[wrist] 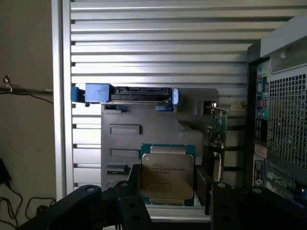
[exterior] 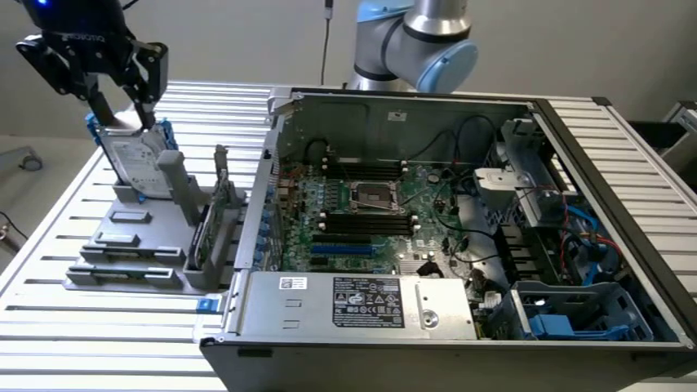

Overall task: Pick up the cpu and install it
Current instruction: 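Pick up the cpu and move it towards the insertion slot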

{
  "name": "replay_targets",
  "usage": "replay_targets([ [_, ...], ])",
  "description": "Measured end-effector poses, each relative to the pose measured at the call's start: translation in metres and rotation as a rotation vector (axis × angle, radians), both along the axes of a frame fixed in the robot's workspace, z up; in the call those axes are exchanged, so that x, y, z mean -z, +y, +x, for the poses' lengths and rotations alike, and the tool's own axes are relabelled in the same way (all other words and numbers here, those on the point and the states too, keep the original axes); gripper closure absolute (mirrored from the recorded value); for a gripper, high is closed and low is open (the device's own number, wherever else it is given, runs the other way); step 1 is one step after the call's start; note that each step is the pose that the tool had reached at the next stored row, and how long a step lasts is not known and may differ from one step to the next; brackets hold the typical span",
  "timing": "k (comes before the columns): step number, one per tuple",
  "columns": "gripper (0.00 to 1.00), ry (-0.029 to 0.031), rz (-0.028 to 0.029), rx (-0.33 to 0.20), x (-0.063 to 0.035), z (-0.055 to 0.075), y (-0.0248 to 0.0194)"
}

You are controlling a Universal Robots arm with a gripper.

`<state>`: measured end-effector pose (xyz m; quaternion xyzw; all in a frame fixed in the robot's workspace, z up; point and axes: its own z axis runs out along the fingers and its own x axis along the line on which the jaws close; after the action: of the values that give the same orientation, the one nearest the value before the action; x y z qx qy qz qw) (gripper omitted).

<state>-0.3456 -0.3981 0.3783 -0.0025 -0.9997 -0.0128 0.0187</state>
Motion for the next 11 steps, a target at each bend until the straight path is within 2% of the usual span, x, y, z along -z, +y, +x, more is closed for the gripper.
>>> replay_targets([
  [5,0.46,0.0068,-0.0025,0.000,-0.0099,0.023,0.0000],
  [11,0.46,0.0152,-0.0044,0.000,-0.0158,0.050,0.0000],
])
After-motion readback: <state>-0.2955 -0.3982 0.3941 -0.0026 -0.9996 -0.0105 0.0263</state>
